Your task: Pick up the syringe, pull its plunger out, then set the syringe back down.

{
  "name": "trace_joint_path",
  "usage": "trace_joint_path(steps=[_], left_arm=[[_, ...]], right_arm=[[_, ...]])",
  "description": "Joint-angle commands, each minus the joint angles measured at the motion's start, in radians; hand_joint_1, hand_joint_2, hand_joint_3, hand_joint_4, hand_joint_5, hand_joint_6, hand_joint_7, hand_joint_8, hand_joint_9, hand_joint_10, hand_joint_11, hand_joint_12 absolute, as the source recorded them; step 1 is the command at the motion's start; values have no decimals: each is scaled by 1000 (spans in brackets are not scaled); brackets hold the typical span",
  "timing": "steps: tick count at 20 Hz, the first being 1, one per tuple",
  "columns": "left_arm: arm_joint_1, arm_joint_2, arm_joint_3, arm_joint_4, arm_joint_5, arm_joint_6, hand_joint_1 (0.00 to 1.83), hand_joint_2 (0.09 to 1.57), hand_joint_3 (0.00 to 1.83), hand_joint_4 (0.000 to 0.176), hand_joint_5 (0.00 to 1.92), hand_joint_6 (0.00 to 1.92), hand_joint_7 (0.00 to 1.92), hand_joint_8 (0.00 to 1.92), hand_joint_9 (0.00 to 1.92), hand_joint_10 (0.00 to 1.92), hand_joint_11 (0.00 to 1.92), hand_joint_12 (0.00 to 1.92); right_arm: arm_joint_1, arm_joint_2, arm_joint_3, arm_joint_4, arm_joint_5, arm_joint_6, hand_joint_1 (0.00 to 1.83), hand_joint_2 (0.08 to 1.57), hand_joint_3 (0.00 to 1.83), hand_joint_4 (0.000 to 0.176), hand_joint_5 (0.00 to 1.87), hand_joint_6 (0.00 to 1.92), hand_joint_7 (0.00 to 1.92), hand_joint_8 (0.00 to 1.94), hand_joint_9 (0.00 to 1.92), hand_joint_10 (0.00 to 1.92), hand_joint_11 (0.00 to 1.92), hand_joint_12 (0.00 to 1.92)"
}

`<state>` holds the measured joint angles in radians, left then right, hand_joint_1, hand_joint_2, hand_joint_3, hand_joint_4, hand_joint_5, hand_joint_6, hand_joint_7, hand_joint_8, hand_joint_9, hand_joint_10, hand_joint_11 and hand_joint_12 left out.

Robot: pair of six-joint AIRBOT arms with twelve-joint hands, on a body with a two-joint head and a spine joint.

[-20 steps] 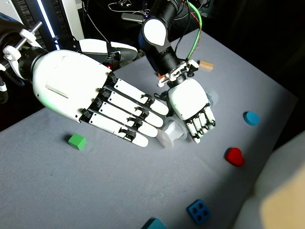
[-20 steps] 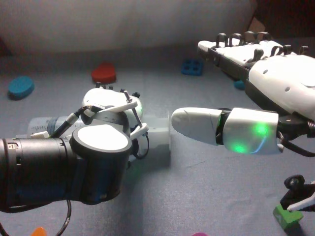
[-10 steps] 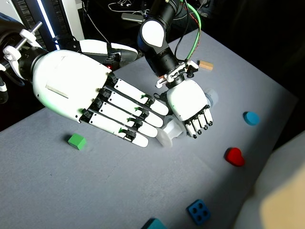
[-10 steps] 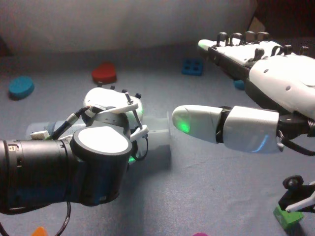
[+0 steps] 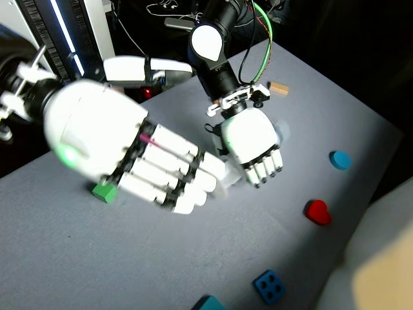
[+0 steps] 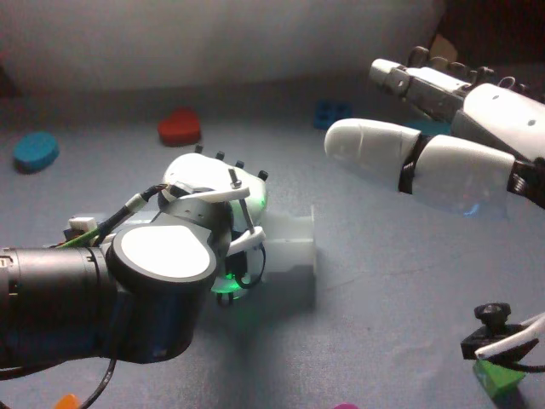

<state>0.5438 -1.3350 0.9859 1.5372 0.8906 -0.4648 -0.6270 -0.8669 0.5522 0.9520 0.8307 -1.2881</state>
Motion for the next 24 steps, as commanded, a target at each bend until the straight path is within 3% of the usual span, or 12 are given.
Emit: trace_joint_path(steps=[1,3,5,6,8,14,15,17,19,20,22,24], left_arm=[[-18,9,-1,81,22,7,1359,1255,0,0,681,1296,687,1517,630,1576,552,1551],[-37,24,-2,80,4,41,1332,1255,0,0,693,1300,693,1508,640,1577,562,1477],[-64,38,-1,55,0,89,1331,1255,0,0,694,1301,693,1507,641,1577,566,1473],[-77,46,-1,54,0,89,1447,1239,4,0,671,1292,669,1507,607,1545,639,1663],[-97,58,-1,47,0,94,1474,1239,0,0,682,1298,651,1509,612,1534,623,1721],[-173,102,-14,22,-7,178,1474,1237,1,0,717,1276,639,1508,599,1534,633,1716],[-179,107,-17,22,-7,183,1357,1251,0,0,739,1282,649,1512,626,1574,573,1547],[-194,123,-27,22,-19,208,1330,1252,0,0,754,1270,655,1510,637,1577,574,1478],[-205,138,-41,22,-21,224,1470,1230,0,0,737,1219,660,1500,612,1531,641,1698],[-206,142,-44,22,-21,225,1362,1238,0,0,761,1209,686,1499,646,1556,610,1531],[-214,155,-59,22,-21,237,1337,1240,0,0,757,1210,698,1499,656,1563,601,1463],[-233,161,-68,20,-20,272,1472,1224,3,0,734,1199,677,1495,625,1525,641,1690]], right_arm=[[0,-1,1,-104,55,42,146,924,0,0,98,0,124,0,85,0,0,548],[-34,-1,11,-213,88,147,391,885,0,0,94,2,123,3,84,3,0,533],[-50,3,15,-258,128,251,436,873,0,0,95,2,126,3,86,4,0,524],[-52,7,15,-258,143,287,611,854,0,0,106,6,132,5,99,8,0,523],[-54,13,15,-258,158,343,912,882,0,0,138,6,174,7,179,16,0,560],[-80,6,43,-257,162,418,1063,935,3,0,300,14,358,13,361,26,0,820],[-80,6,45,-257,160,426,1084,942,4,0,304,10,369,10,368,21,0,845],[-75,4,50,-249,150,440,1119,950,5,0,313,10,376,9,376,20,0,855],[-75,-16,73,-244,163,528,1136,957,4,0,323,8,387,6,390,16,0,885],[-78,-23,80,-244,170,535,1142,959,4,0,325,7,392,7,392,16,0,888],[-92,-60,115,-244,223,590,1147,961,4,0,325,6,401,10,393,15,0,890],[-106,-102,165,-249,295,687,1149,963,3,0,331,6,414,10,395,12,0,904]])
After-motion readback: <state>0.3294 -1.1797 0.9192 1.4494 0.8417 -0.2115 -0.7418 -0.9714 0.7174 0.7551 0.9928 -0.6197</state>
